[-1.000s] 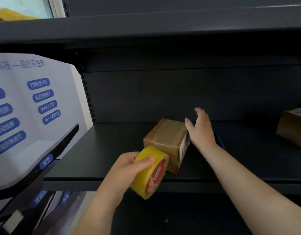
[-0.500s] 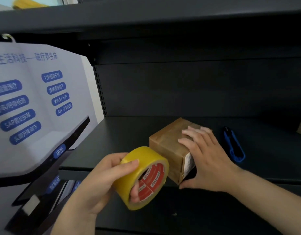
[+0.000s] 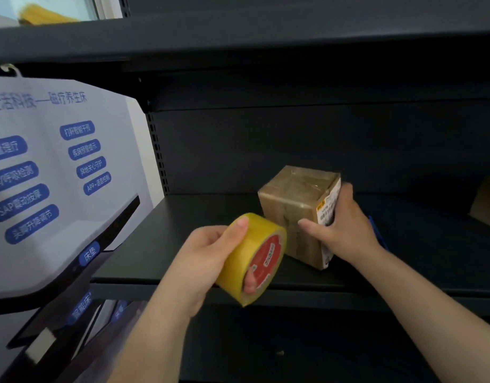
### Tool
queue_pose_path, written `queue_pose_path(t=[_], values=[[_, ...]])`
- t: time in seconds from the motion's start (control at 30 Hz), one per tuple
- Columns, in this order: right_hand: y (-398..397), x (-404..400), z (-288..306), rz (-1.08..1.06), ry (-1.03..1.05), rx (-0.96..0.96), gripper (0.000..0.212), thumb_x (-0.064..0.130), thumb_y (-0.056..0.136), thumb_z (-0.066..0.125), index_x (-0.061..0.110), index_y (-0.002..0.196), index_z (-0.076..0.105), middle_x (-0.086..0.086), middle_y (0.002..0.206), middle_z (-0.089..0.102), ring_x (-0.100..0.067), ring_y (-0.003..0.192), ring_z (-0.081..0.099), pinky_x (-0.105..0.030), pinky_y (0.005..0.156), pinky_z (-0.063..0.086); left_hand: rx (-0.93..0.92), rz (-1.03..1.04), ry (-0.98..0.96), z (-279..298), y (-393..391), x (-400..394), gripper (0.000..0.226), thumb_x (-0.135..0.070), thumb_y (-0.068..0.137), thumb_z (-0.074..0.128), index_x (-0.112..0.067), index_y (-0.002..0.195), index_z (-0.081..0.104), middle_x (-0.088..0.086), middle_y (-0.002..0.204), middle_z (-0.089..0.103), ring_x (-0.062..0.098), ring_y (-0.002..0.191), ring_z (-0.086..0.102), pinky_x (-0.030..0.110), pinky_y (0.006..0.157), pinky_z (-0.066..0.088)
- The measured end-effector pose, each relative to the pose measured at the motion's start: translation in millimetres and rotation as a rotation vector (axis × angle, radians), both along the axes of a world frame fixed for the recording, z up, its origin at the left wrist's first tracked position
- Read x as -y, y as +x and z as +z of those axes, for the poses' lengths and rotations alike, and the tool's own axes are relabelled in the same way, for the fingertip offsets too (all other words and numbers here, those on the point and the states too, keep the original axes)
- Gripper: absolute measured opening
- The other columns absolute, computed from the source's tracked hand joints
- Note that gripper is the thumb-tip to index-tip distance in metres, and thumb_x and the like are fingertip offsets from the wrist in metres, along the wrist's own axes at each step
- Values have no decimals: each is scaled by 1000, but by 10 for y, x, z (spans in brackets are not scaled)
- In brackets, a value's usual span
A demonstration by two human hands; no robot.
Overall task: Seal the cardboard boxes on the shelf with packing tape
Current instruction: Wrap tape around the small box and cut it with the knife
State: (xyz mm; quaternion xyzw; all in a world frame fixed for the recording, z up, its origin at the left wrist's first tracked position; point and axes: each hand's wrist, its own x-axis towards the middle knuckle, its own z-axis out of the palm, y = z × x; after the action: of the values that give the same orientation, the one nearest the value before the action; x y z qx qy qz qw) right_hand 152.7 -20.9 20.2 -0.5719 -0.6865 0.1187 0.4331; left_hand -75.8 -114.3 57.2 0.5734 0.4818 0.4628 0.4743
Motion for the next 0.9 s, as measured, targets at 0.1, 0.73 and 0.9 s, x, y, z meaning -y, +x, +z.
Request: queue_pose_path(t=[0.1, 0.73, 0.9], values=[[-47, -80, -151, 2, -34, -192, 66, 58, 67, 67, 29, 111, 27, 9, 108, 45, -13, 100, 47, -32, 76, 40, 32, -56, 13, 33, 135, -102, 52, -56, 55, 60, -11, 78, 67, 3, 51, 66, 13, 51, 64, 33, 65, 57], [20, -530, -11, -65, -562, -1092, 91, 83, 53, 49, 21, 119, 54, -9, 99, 66, -27, 90, 64, -39, 76, 49, 25, -54, -85, -270, 450, -44, 42, -54, 64, 58, -16, 77, 65, 1, 51, 68, 7, 46, 65, 12, 44, 48], [22, -582, -59, -381, -432, -840, 77, 62, 71, 60, 9, 125, 44, -9, 111, 58, -27, 99, 55, -39, 82, 46, 20, -80, -75, -279, 455, -89, 50, -57, 64, 57, -11, 83, 65, 5, 49, 66, 12, 44, 63, 20, 51, 54]])
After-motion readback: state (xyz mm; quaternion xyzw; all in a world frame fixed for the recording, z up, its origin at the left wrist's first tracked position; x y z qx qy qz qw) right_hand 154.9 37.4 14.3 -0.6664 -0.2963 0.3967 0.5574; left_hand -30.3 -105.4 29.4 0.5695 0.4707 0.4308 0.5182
